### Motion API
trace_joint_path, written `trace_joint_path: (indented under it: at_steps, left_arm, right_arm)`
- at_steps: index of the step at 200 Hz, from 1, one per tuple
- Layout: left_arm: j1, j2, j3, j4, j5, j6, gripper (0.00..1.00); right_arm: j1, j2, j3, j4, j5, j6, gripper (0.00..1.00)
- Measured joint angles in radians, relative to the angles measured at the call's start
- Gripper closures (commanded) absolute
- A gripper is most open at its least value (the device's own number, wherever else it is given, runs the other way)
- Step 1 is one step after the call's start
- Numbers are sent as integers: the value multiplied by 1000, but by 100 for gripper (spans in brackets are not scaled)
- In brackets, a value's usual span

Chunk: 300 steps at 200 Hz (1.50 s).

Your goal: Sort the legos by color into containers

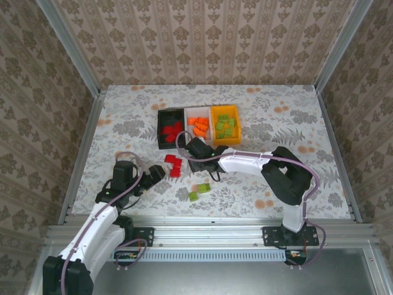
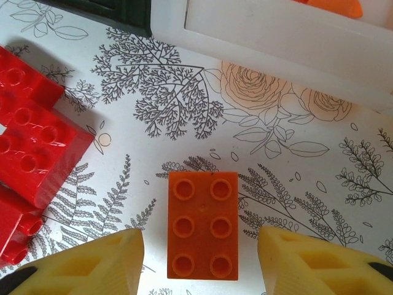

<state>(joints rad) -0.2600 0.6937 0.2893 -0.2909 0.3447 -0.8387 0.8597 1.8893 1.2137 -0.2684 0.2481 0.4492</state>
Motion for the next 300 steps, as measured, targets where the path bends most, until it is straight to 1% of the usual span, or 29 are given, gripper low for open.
trace_joint_path:
  at_steps: [23,57,81,102,128,142,156,180,206,222,233,238,251,266,289,300]
  left_arm:
    - [0,0,0,0,0,0,0]
    - [0,0,0,0,0,0,0]
    - [0,0,0,-1,0,0,0]
    - [0,0,0,-1,0,0,0]
    - [0,1,0,3,-1,-2,0]
    - [0,13,-4,32,0,-19,0]
    - [0,39,-9,69,0,-34,0]
    - [0,108,-6,87,8,-38,0]
    - [0,130,-5,74,17,-37,0]
    - [0,118,-5,71,18,-37,0]
    - [0,102,-5,66,18,-37,0]
    - [0,93,-5,66,18,-37,0]
    - [0,77,-5,66,18,-37,0]
    - [0,74,-5,66,18,-37,0]
    - [0,87,-3,67,25,-37,0]
    - [-4,104,3,67,28,-37,0]
  right_arm:
    - [-7,21,0,14,2,0,47]
    - [-18,68,-5,45,2,3,60]
    - [-18,67,-20,59,6,3,66]
    - [-18,49,-26,60,9,-1,67]
    - [-24,-19,-12,50,21,-29,66]
    - [-39,-27,53,33,28,-54,66]
    - [-69,1,159,18,32,-79,66]
    - [-129,115,371,-6,61,-135,66]
    - [-174,239,532,-58,85,-181,66]
    - [-189,302,601,-98,99,-201,65]
    - [-195,340,640,-126,105,-211,62]
    - [-197,354,656,-134,107,-213,59]
    - [-201,379,680,-156,110,-217,45]
    - [-201,383,682,-177,113,-224,36]
    - [-199,369,678,-183,114,-238,33]
    - [-194,327,643,-177,116,-238,33]
